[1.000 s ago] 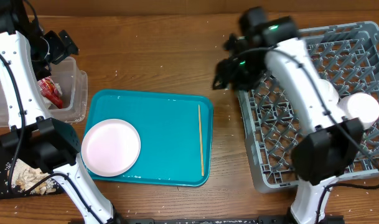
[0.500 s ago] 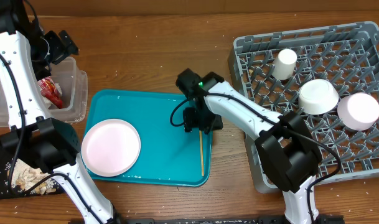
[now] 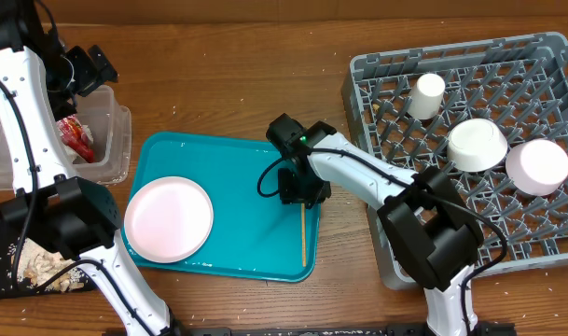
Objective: Sort waste into correct bins and load items into the dishwasher
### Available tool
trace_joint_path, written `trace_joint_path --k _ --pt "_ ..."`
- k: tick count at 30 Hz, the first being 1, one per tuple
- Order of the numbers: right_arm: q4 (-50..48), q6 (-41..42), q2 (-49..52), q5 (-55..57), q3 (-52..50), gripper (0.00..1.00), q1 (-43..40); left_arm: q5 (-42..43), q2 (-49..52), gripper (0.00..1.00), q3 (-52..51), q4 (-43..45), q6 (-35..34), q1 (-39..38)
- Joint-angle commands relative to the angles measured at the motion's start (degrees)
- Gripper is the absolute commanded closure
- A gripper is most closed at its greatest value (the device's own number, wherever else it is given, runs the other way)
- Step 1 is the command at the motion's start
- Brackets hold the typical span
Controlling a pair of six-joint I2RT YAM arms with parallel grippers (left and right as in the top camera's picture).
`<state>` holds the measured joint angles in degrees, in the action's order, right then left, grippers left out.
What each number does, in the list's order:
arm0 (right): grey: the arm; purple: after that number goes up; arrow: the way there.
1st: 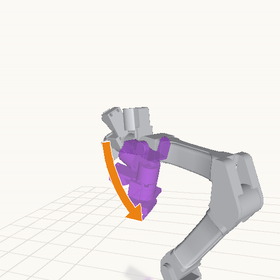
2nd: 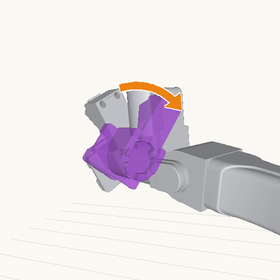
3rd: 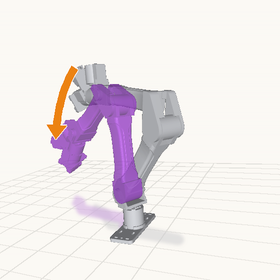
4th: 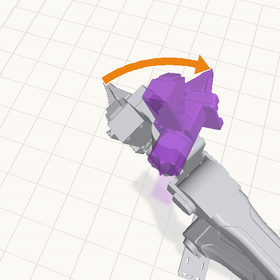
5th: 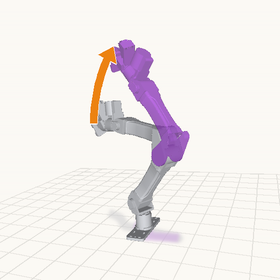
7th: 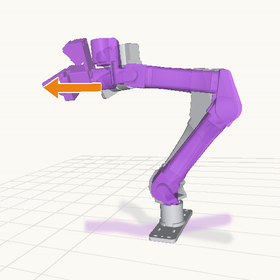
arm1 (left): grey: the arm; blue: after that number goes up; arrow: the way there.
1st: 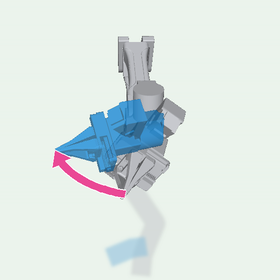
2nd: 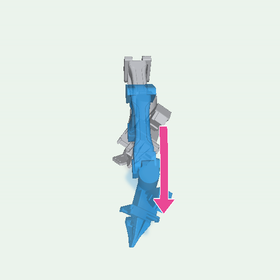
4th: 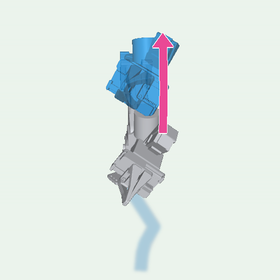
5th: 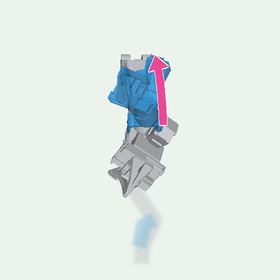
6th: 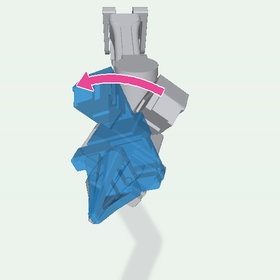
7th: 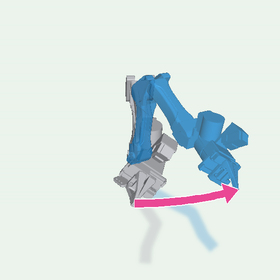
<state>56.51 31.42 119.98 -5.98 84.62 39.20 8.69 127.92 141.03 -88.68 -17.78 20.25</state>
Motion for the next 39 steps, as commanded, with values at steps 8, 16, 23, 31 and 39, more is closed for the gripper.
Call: trace_joint_path --k 8,16,23,31,39 --pt "4.02 0.96 0.24 -2.36 0.22 0.96 -0.04 -0.55 -0.52 0.00 0.76 0.09 0.92 -0.39" --pt "20.65 -9.20 -4.94 -2.29 20.44 0.96 -7.87 -0.55 -0.52 0.00 0.76 0.09 0.92 -0.39" --pt "26.60 -27.06 -8.02 0.87 28.74 0.96 -23.28 -0.55 -0.52 0.00 0.76 0.09 0.92 -0.39" --pt "24.65 -38.99 -7.78 -1.75 26.93 0.87 -30.62 -0.55 -0.52 0.00 0.76 0.09 0.92 -0.39" --pt "23.76 -35.36 -6.95 -3.08 26.10 0.48 -30.58 -0.55 -0.52 0.00 0.76 0.09 0.92 -0.39"
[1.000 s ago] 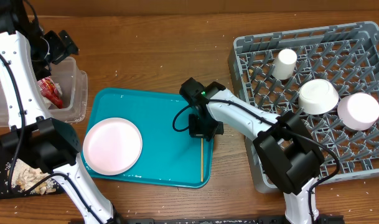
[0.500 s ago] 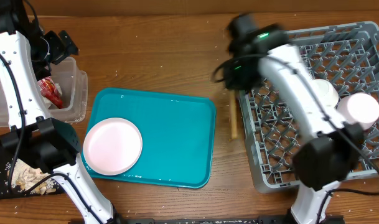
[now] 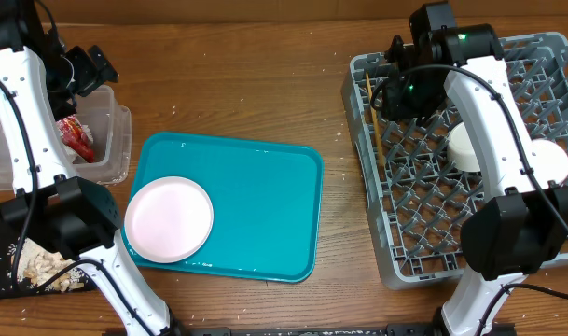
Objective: Sort waste into correct bins and load items into the dishwasher
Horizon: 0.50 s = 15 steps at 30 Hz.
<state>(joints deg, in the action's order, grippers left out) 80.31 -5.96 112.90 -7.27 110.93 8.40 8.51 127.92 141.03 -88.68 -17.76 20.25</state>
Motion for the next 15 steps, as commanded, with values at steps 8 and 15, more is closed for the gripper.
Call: trace_joint_path --k 8,15 --pt "-0.66 9.29 -1.25 -25.97 1.29 0.41 5.33 -0.37 -0.52 0.00 0.76 0.09 0.87 -0.39" --pt "-8.35 18.38 1.14 -11.39 0.39 0.01 24.15 -0.37 -0.52 0.00 0.76 0.09 0.90 -0.39"
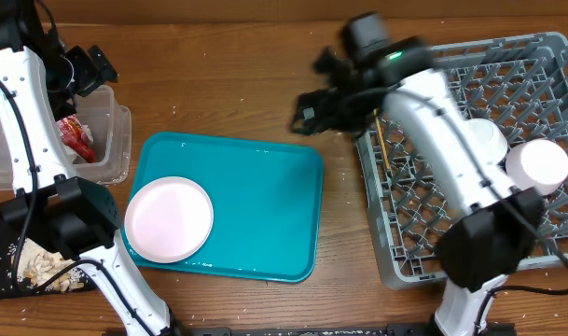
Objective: Sort waste into correct bins and load items into the dishwasher
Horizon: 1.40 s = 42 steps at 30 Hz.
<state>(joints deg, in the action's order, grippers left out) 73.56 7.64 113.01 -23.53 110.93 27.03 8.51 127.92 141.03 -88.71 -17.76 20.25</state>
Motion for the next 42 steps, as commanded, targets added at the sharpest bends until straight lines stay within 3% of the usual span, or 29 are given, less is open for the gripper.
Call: trace_joint_path --k 1,5,11,17,21,27,42 --pt "-3.93 6.38 2.56 5.79 0.39 0.00 9.22 -0.37 -0.52 0.00 0.76 0.11 0.87 -0.39" --pt "-10.58 12.98 8.79 8.33 0.39 0.00 17.09 -0.37 -0.52 0.00 0.76 0.11 0.87 -0.39" --pt "-15.45 13.25 19.21 11.67 0.39 0.04 24.00 -0.37 -0.52 0.00 0.76 0.11 0.87 -0.39" --pt "-17.16 17.49 22.88 17.14 0.39 0.18 26.88 -0.37 -0.52 0.00 0.76 0.11 0.87 -0.39" --pt "-14.80 22.14 22.88 24.02 0.39 0.33 27.02 -0.37 -0.52 0.00 0.76 0.11 0.90 -0.39" --pt "-10.99 25.51 22.88 27.04 0.42 0.44 26.34 -0.37 -0.52 0.00 0.76 0.11 0.90 -0.39" --pt "1.79 32.92 22.86 33.92 1.40 0.50 19.19 -0.37 -0.52 0.00 0.76 0.11 0.87 -0.39"
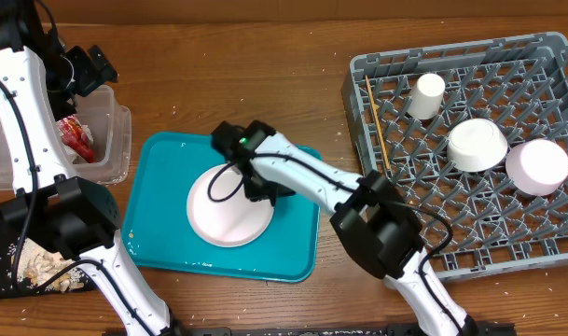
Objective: Sort waste into correct bins and load items into the dishwasher
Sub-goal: 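Reach the right gripper to the large pink plate and grasp its rim, then lift the pink plate with the right gripper and carry it over the rack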
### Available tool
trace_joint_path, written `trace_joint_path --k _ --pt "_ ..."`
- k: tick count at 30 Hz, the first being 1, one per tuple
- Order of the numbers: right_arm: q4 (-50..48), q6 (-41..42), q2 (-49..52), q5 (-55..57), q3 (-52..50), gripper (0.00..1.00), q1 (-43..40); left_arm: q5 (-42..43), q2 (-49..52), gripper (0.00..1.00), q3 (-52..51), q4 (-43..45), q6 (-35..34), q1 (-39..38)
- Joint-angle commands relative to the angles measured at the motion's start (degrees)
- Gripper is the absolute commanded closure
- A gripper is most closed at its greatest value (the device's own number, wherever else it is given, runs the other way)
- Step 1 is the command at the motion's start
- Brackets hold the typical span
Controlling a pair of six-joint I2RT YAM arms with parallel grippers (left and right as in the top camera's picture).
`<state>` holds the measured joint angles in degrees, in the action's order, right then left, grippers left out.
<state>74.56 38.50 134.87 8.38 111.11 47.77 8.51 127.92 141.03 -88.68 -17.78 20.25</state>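
In the overhead view a white plate (226,213) sits in the middle of the teal tray (162,154). My right gripper (257,189) is at the plate's upper right rim and shut on it; the arm hides the fingertips. A wooden chopstick (374,121) lies along the left side of the grey dish rack (451,238). The rack also carries a white cup (428,93), a white bowl (477,145) and a pale pink bowl (537,166). My left gripper (90,65) hangs open over the clear bin (116,140) at the far left.
The clear bin holds a red wrapper (76,138). A black bin (8,224) at the lower left holds crumpled paper (41,263). Bare wooden table lies between tray and rack and behind the tray.
My right gripper has gone from beside the rack's left edge to the plate on the tray. The plate has shifted from the tray's left part to its middle. The left arm has not moved.
My right gripper was first down on the chopstick at the tray's right side. Then it was at the rack's far left corner with the chopstick. After that the chopstick lay in the rack and the gripper was clear of it. Now it holds the plate.
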Motion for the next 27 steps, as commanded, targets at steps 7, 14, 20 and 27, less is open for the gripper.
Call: trace_joint_path --k 7,14,20,27 --pt "0.79 1.99 1.01 -0.55 1.57 0.75 -2.25 -0.37 -0.52 0.00 0.76 0.09 0.92 -0.39" --pt "7.13 2.05 0.37 -0.94 6.19 0.96 -4.28 -0.37 -0.52 0.00 0.76 0.09 0.90 -0.39" --pt "22.49 1.53 -5.11 8.90 24.22 0.96 -13.84 -0.37 -0.52 0.00 0.76 0.09 0.92 -0.39" --pt "22.47 -6.56 -16.33 23.43 25.86 0.96 -27.71 -0.37 -0.52 0.00 0.76 0.09 0.90 -0.39"
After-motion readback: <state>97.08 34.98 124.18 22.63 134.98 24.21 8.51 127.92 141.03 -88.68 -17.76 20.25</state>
